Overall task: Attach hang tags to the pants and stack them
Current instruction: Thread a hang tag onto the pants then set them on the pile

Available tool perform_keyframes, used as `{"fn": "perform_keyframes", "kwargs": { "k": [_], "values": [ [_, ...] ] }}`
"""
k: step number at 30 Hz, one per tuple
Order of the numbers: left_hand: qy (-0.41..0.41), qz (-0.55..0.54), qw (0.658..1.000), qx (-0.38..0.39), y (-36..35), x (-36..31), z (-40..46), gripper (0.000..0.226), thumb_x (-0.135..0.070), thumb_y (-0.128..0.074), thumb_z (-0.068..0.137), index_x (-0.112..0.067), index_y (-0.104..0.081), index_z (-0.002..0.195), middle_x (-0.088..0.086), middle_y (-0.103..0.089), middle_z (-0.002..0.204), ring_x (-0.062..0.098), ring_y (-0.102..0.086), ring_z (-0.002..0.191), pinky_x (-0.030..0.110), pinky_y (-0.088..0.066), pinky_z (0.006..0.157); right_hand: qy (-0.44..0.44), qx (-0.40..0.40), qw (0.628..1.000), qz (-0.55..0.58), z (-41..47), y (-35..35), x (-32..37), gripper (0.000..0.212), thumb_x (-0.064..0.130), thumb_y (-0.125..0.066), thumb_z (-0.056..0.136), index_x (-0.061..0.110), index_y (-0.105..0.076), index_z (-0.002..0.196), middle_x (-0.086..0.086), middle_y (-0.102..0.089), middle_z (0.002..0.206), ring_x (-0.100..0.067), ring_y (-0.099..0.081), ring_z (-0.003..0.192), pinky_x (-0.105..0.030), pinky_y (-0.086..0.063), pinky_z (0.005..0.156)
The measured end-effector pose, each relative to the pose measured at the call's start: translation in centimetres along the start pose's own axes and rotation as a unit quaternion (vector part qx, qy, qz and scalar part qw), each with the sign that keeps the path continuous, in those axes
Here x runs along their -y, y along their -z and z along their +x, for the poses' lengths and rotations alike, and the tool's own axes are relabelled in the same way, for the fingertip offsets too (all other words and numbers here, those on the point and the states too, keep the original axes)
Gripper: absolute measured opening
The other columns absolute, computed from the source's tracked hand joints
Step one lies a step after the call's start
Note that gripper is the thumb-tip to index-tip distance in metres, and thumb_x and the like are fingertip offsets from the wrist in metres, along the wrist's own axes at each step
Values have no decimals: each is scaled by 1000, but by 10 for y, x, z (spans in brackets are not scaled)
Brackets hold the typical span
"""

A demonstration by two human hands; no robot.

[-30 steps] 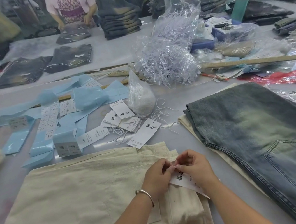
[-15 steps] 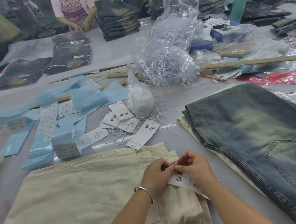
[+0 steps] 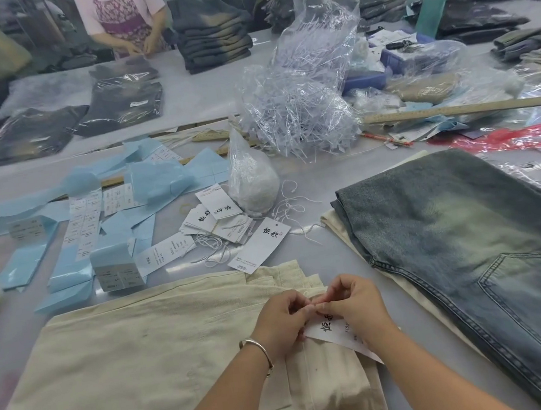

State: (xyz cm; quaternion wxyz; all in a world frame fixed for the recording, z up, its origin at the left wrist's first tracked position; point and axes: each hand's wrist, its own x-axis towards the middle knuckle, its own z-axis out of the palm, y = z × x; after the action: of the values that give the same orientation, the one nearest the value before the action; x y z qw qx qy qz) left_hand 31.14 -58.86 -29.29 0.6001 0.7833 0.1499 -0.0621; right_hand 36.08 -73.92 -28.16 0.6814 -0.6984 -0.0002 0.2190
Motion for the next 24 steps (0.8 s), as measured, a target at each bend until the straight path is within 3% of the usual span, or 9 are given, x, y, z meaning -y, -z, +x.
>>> {"fn": "perform_keyframes", "kwargs": {
  "k": [9,19,24],
  "values": [
    [53,-103,993,22,8,-7,0,19,-9,-73,85,-11,-57,74,-1,-61,56,10,-51,40,20,-41,39,1,13,999,-33,-1,1,18,26,-16,-78,64,-2,-56,71,-20,-72,75,-27,-71,69,-35,-57,65],
    [87,-99,991,33,14,-11,5,21,-11,-71,87,-11,-56,72,2,-64,57,9,-53,40,17,-39,36,-86,29,995,40,10,-3,26,34,-26,-69,64,3,-53,63,-24,-69,72,-31,-69,65,-32,-59,61],
    [58,-50,997,-5,5,-20,-3,26,-9,-77,81,-12,-54,69,4,-59,54,11,-48,38,19,-39,36,-61,32,991,-111,6,2,30,29,-18,-75,65,5,-58,66,-21,-70,75,-24,-65,64,-34,-56,64]
  ]
}}
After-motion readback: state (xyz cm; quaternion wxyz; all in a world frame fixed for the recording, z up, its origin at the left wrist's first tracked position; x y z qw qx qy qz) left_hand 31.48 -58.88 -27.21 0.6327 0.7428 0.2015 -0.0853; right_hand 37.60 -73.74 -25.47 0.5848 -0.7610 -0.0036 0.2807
